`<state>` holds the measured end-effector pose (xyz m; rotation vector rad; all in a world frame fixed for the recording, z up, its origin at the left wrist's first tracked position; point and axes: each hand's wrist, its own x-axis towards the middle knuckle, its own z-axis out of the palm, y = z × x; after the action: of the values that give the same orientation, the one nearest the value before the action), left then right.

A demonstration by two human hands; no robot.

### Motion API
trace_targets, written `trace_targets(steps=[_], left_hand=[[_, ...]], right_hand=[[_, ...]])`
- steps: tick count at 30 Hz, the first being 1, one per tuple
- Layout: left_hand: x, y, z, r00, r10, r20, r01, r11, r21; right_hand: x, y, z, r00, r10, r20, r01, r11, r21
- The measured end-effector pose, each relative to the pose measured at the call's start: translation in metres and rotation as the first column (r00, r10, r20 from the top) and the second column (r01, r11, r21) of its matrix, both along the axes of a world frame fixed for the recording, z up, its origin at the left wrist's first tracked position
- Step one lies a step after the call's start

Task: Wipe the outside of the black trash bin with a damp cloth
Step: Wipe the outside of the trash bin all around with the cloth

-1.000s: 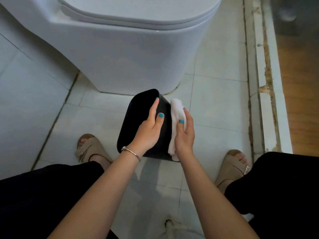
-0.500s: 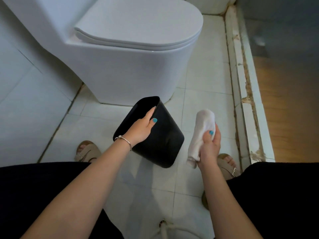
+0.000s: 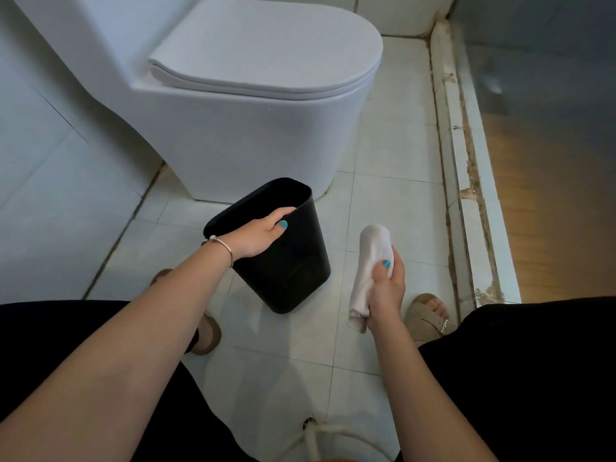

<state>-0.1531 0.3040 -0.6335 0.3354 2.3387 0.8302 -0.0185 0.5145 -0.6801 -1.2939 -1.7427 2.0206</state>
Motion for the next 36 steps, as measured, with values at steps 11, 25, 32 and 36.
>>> trace_targets(steps=[11, 25, 32, 36], left_hand=[[-0.017, 0.003, -0.002, 0.991, 0.124, 0.051, -0.121, 0.991, -0.051], [0.015, 0.023, 0.001, 0.938, 0.346, -0.023, -0.337, 0.926, 0.169], [0.033, 0.024, -0.02, 0.943, 0.331, -0.006, -0.325, 0.929, 0.179], [0.04, 0.026, -0.023, 0.931, 0.366, -0.013, -0.357, 0.916, 0.184]], right_hand=[[-0.005, -0.005, -0.014, 0.999, -0.021, 0.046, 0.022, 0.999, -0.027], [-0.009, -0.026, -0.026, 0.997, 0.036, 0.064, -0.034, 0.999, -0.027], [-0.013, -0.033, -0.028, 0.998, 0.061, 0.017, -0.061, 0.998, -0.022], [-0.013, -0.03, -0.032, 0.998, 0.051, 0.029, -0.05, 0.998, -0.022]])
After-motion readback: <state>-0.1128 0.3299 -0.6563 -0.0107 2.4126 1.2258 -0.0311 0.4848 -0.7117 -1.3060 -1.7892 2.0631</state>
